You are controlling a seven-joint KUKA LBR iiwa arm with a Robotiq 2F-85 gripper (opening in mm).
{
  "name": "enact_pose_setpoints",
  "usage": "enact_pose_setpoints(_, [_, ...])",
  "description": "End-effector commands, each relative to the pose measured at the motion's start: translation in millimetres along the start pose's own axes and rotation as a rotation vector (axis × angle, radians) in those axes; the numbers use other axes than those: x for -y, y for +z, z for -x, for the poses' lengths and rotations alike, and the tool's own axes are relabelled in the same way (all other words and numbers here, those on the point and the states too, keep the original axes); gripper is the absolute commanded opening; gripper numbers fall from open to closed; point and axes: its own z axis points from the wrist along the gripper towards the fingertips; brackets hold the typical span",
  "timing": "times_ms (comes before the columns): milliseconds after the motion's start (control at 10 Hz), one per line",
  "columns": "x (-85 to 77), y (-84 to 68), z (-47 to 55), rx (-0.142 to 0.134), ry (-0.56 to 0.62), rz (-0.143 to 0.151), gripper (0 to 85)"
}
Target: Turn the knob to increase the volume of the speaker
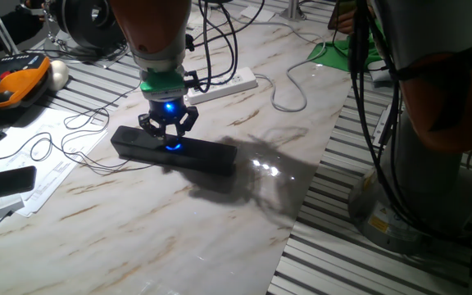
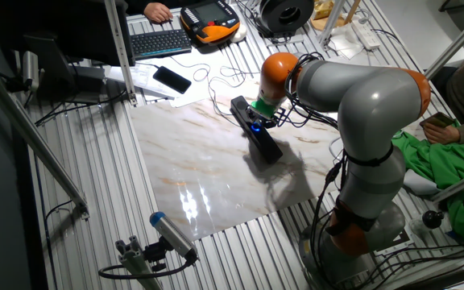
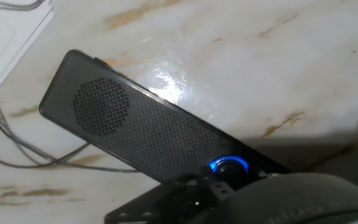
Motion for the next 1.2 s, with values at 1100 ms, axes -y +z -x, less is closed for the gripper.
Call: enact_pose_setpoints(1100, [-0.7,0.1,-1.9,0.005,0.291,0.003,0.0])
